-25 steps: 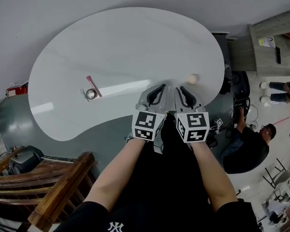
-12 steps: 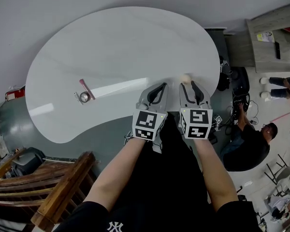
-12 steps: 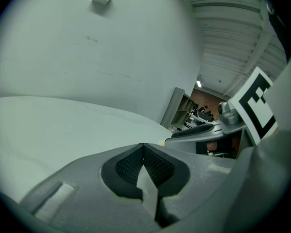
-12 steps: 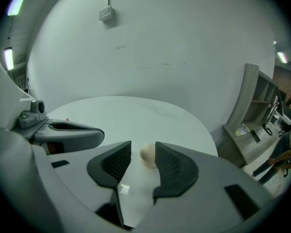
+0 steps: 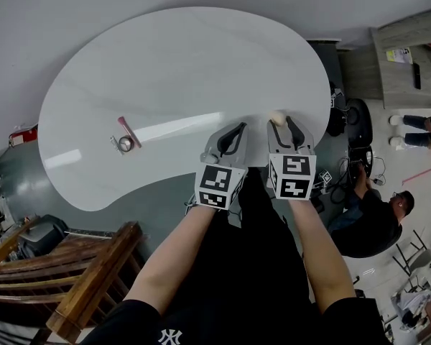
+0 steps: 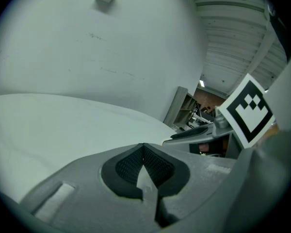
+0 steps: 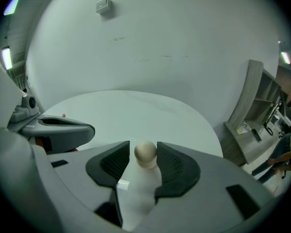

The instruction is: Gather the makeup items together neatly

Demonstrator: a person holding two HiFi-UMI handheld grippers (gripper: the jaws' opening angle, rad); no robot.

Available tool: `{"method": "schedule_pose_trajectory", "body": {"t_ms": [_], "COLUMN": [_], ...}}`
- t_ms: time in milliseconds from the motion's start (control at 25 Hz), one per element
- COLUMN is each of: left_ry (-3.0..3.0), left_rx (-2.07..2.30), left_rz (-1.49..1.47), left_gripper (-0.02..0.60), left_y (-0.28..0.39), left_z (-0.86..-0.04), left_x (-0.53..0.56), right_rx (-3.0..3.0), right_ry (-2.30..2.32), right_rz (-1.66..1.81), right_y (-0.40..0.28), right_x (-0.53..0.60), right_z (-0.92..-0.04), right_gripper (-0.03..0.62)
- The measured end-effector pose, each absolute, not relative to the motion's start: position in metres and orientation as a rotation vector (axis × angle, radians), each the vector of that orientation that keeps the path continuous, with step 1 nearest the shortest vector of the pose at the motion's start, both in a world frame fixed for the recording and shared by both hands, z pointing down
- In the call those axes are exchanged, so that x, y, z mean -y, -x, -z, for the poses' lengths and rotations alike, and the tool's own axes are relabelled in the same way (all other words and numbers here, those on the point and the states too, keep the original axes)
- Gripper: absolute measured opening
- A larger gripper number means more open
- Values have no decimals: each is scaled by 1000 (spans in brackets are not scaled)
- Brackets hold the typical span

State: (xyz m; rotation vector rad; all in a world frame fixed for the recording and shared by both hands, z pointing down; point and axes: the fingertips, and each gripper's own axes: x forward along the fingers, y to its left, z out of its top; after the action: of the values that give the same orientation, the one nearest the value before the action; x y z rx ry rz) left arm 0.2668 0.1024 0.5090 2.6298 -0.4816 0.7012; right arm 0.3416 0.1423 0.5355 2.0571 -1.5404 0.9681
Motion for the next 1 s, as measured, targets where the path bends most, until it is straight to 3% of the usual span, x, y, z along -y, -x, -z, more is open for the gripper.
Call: {"method": "schedule_pose_trajectory", "body": {"t_ms": [360,1000], "left_ry": [-2622,-2602], "left_rx": [506,611], "left_rz": [-694,-635], "left_gripper": [8,8], "left_y": [-259,-228], "left_z": [-508,-494], "left_x": [-95,-72], "right_rx": [1511,1647], "right_ry": [-2059,-1993], "right_rz": [-976,-924], "right_y": [-347,-305], "right_x": [-141,-107], "right_z": [-534,-506], "right_gripper": [129,124]}}
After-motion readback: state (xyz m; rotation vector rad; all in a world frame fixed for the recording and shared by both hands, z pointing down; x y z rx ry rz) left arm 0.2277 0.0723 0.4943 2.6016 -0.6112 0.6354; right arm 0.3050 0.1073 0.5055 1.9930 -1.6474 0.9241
